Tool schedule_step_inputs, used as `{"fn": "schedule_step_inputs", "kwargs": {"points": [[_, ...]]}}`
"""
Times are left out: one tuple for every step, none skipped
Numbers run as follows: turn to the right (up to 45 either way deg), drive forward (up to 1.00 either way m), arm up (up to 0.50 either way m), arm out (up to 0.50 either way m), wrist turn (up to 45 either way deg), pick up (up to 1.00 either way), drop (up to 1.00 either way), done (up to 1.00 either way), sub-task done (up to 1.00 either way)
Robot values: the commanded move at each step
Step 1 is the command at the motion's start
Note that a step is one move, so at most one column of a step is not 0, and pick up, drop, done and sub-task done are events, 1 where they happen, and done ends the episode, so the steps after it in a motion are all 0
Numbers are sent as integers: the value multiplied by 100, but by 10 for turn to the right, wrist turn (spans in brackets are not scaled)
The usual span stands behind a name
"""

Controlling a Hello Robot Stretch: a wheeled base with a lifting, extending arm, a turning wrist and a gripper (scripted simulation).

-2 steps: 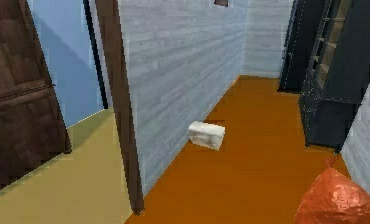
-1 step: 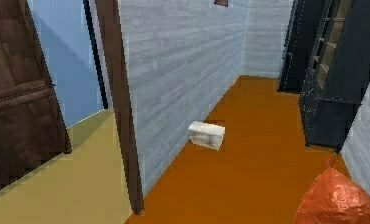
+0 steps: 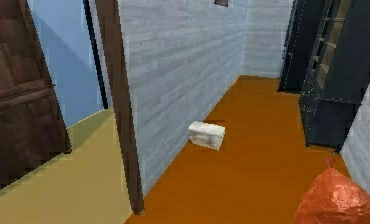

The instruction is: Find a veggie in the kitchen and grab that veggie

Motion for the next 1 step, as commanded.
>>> {"fn": "schedule_step_inputs", "kwargs": {"points": [[0, 0, 0, 0, 450, 0, 0, 0, 0]]}}
